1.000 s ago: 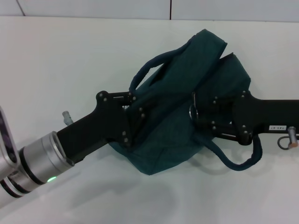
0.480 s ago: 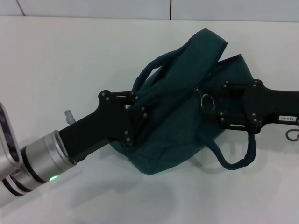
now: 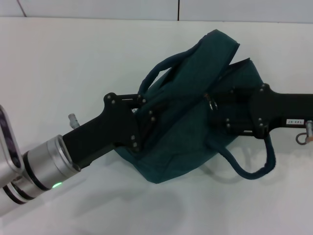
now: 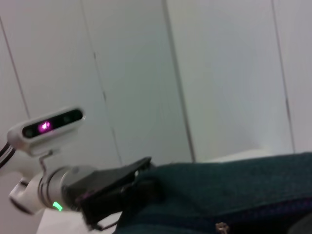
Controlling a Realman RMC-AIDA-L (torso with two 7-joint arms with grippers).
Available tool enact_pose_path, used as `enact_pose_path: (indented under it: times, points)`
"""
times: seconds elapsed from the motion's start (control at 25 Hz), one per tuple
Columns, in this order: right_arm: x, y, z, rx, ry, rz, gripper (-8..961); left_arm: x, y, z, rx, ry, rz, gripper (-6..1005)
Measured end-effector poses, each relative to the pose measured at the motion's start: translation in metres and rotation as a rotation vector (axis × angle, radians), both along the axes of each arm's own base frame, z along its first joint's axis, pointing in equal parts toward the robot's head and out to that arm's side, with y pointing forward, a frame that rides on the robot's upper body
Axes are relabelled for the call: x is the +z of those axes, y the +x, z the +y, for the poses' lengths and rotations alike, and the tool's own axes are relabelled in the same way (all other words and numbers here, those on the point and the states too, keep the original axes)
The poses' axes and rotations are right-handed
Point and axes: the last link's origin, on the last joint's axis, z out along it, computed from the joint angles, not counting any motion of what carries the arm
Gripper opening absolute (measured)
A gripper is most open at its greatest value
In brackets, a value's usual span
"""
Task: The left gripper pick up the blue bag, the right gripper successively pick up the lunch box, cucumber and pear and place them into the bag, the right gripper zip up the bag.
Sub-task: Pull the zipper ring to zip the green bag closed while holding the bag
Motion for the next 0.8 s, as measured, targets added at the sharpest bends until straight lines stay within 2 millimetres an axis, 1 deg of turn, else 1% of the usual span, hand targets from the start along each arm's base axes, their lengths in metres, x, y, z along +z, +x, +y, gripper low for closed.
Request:
enact_pose_path:
  times: [0.28,0.64,0.8]
  points:
    - [-0.0038,-0.0077,-0.0026,0.042,-0.072,-0.031,602,-0.0004,0.0002,0.0013,0.004,0.002,0.001,48]
    - [0.0009,-0.0097,-0.0062,0.072,-0.09,-0.014,589,-0.0019,0.0003,0.0016,0.008,0.0,0.005,48]
    - [0.0012,-0.0085,-0.0069,0.068,-0.089,-0.012,521,-0.0019,0.0002,0.0016,0.009,0.0,0.005,48]
